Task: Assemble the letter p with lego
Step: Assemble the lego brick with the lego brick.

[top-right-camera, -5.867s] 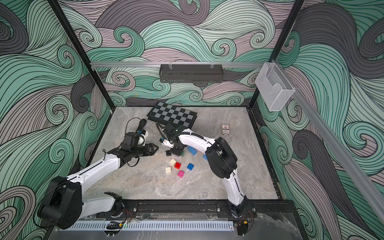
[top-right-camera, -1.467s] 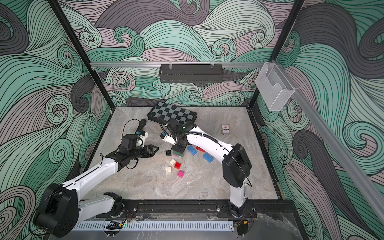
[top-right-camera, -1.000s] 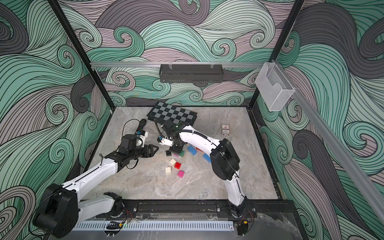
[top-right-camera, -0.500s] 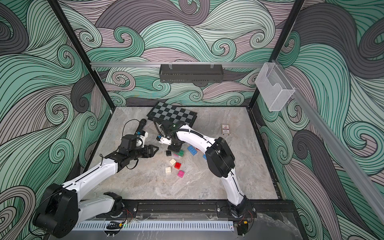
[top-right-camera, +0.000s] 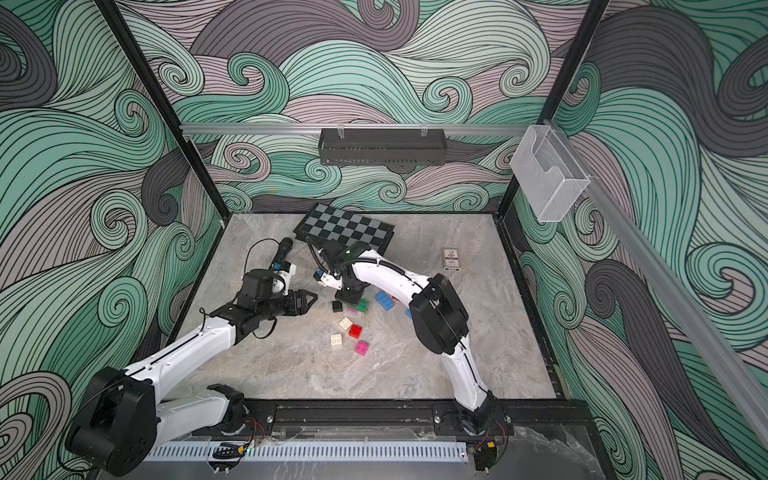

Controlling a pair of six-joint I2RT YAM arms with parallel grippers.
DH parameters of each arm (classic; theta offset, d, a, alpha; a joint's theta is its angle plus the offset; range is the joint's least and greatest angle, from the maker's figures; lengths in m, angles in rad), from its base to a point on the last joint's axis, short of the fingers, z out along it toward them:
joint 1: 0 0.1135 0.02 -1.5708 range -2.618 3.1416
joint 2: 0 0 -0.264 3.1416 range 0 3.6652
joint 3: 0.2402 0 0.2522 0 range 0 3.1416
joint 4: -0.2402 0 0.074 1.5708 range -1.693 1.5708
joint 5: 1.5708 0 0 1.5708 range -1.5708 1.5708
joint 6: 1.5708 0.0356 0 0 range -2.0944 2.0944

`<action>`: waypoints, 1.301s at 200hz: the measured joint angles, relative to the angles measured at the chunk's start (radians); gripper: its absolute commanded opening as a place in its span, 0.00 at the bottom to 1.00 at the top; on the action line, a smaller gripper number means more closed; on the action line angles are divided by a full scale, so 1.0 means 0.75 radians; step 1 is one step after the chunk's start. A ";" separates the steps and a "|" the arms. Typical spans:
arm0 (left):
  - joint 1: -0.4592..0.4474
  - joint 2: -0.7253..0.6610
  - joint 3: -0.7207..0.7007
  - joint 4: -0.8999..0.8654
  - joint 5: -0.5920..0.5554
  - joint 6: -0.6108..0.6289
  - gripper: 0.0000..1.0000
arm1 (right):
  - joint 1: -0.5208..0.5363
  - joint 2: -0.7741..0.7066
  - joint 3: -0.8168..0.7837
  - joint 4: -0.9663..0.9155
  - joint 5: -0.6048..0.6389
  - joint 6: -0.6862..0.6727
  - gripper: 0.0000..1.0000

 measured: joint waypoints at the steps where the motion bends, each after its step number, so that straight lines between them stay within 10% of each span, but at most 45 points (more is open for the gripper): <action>1: 0.000 0.000 0.001 0.000 0.000 -0.001 0.65 | 0.000 0.000 0.000 0.000 0.000 0.000 0.15; 209: 0.000 0.000 0.001 0.000 0.000 0.009 0.65 | 0.003 0.013 -0.020 0.029 0.001 0.003 0.16; 260: 0.000 0.000 0.000 0.000 -0.001 0.009 0.65 | 0.004 0.012 -0.015 0.025 0.004 0.012 0.43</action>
